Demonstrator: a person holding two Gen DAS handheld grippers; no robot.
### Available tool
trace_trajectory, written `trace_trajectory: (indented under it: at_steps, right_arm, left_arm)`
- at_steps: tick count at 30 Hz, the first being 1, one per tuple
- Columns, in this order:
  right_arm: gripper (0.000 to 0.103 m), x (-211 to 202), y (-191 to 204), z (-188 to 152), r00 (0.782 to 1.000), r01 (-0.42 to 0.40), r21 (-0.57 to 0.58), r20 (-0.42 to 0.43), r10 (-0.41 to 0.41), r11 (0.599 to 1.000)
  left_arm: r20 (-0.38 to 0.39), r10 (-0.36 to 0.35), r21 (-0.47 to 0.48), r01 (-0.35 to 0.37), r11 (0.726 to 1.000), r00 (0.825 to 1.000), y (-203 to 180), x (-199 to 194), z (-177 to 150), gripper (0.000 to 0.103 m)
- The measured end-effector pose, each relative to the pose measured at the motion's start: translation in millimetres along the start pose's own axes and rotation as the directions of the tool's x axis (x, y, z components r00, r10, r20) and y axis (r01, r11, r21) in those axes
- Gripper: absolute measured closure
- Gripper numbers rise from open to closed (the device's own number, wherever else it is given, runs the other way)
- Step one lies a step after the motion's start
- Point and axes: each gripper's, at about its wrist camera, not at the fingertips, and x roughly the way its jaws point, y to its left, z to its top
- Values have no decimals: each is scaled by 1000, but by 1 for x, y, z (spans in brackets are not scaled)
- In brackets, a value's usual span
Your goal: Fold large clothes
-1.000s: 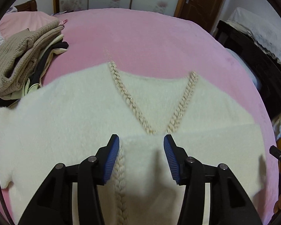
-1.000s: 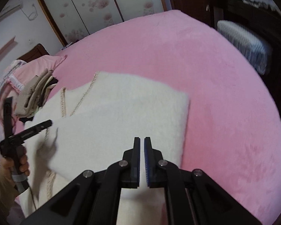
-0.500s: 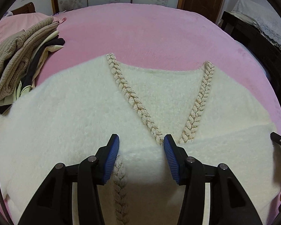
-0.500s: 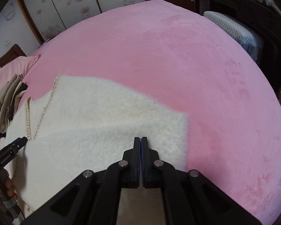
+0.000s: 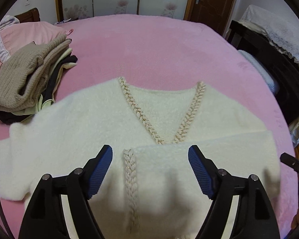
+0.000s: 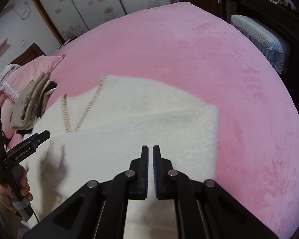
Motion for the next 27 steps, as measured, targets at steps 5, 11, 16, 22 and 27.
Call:
trace_trajectory:
  at_steps: [5,11,16,22,27]
  right_arm:
    - [95,-30,21,-18,998,-68,-3,14,68,998]
    - [88,-70,53,-44,993,-92,-51,65,95,994]
    - [87,-97,84,-69,988,-81,-109,122,94,991]
    - [87,-109,117,-101,986,-118,-155,97,134,981]
    - [87,-108,161,-120,993,-72,-259,75,95,963]
  left_arm:
    - [56,-26,53,23,998,998,-5,-51,-14,25]
    - [107,-91,107,79,991,990,-12,-117,-44,25]
    - [93,-121,109,111,988,988,-11,-158,-69,20]
    - [65,-134,54,130,990,989,19,-188,-94,14]
    - [76,-115,-12,116,993,990,72,-207,-110,14]
